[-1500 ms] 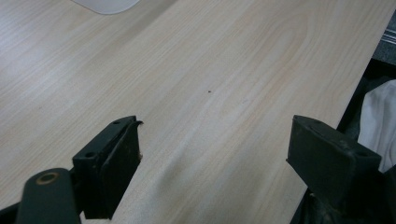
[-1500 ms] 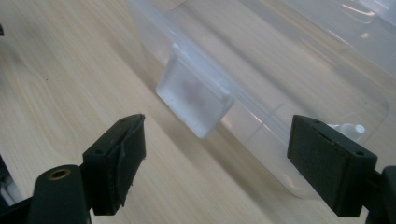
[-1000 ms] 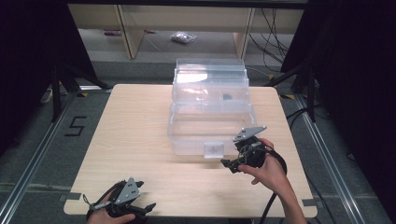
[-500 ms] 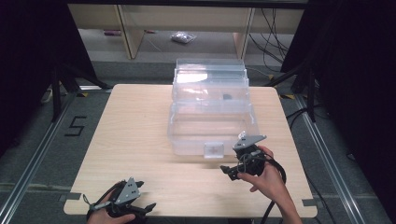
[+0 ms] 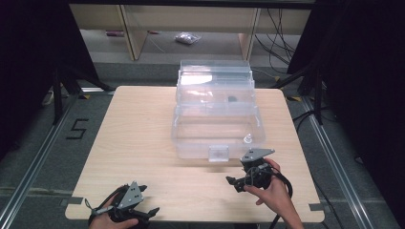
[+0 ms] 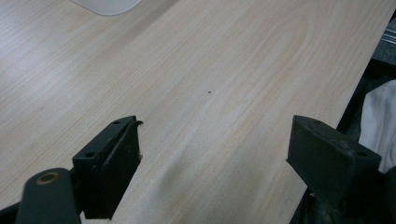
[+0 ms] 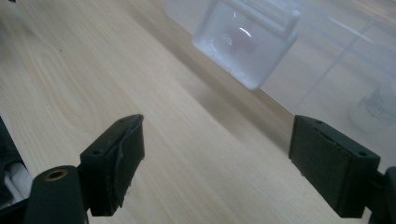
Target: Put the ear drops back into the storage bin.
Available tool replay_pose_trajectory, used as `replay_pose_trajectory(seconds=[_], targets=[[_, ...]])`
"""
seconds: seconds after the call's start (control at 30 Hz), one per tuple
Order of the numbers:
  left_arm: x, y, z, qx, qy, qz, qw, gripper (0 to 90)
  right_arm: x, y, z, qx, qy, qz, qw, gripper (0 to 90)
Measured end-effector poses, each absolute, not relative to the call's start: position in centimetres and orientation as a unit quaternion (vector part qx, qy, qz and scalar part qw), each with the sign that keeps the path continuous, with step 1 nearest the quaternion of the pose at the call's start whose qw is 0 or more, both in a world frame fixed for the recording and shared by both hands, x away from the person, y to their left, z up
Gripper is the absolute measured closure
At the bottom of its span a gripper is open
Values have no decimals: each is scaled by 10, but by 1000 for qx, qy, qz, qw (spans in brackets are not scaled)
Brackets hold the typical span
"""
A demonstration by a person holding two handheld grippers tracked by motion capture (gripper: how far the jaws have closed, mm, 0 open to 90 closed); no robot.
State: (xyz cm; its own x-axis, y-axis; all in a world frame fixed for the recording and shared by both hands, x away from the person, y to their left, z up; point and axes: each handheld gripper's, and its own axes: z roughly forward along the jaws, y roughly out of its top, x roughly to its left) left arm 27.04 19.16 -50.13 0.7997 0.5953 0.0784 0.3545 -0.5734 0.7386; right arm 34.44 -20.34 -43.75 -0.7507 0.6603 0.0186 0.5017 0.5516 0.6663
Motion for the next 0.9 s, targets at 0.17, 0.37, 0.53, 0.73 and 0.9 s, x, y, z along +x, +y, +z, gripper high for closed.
replay_pose_trajectory(seconds=[0.17, 0.37, 0.53, 0.73, 0.9], targets=[[271, 192, -500, 876, 262, 164, 369, 166, 340, -206, -445, 333, 871, 340, 118, 191], [271, 192, -501, 874, 266, 163, 373, 165, 332, -205, -452, 358, 859, 349, 113, 191], [272, 192, -501, 873, 267, 163, 375, 166, 328, -208, -457, 356, 858, 352, 115, 190], [271, 192, -501, 872, 272, 160, 374, 165, 324, -210, -461, 357, 854, 361, 114, 185], [272, 193, -501, 875, 265, 163, 370, 166, 318, -212, -465, 351, 856, 361, 117, 179]])
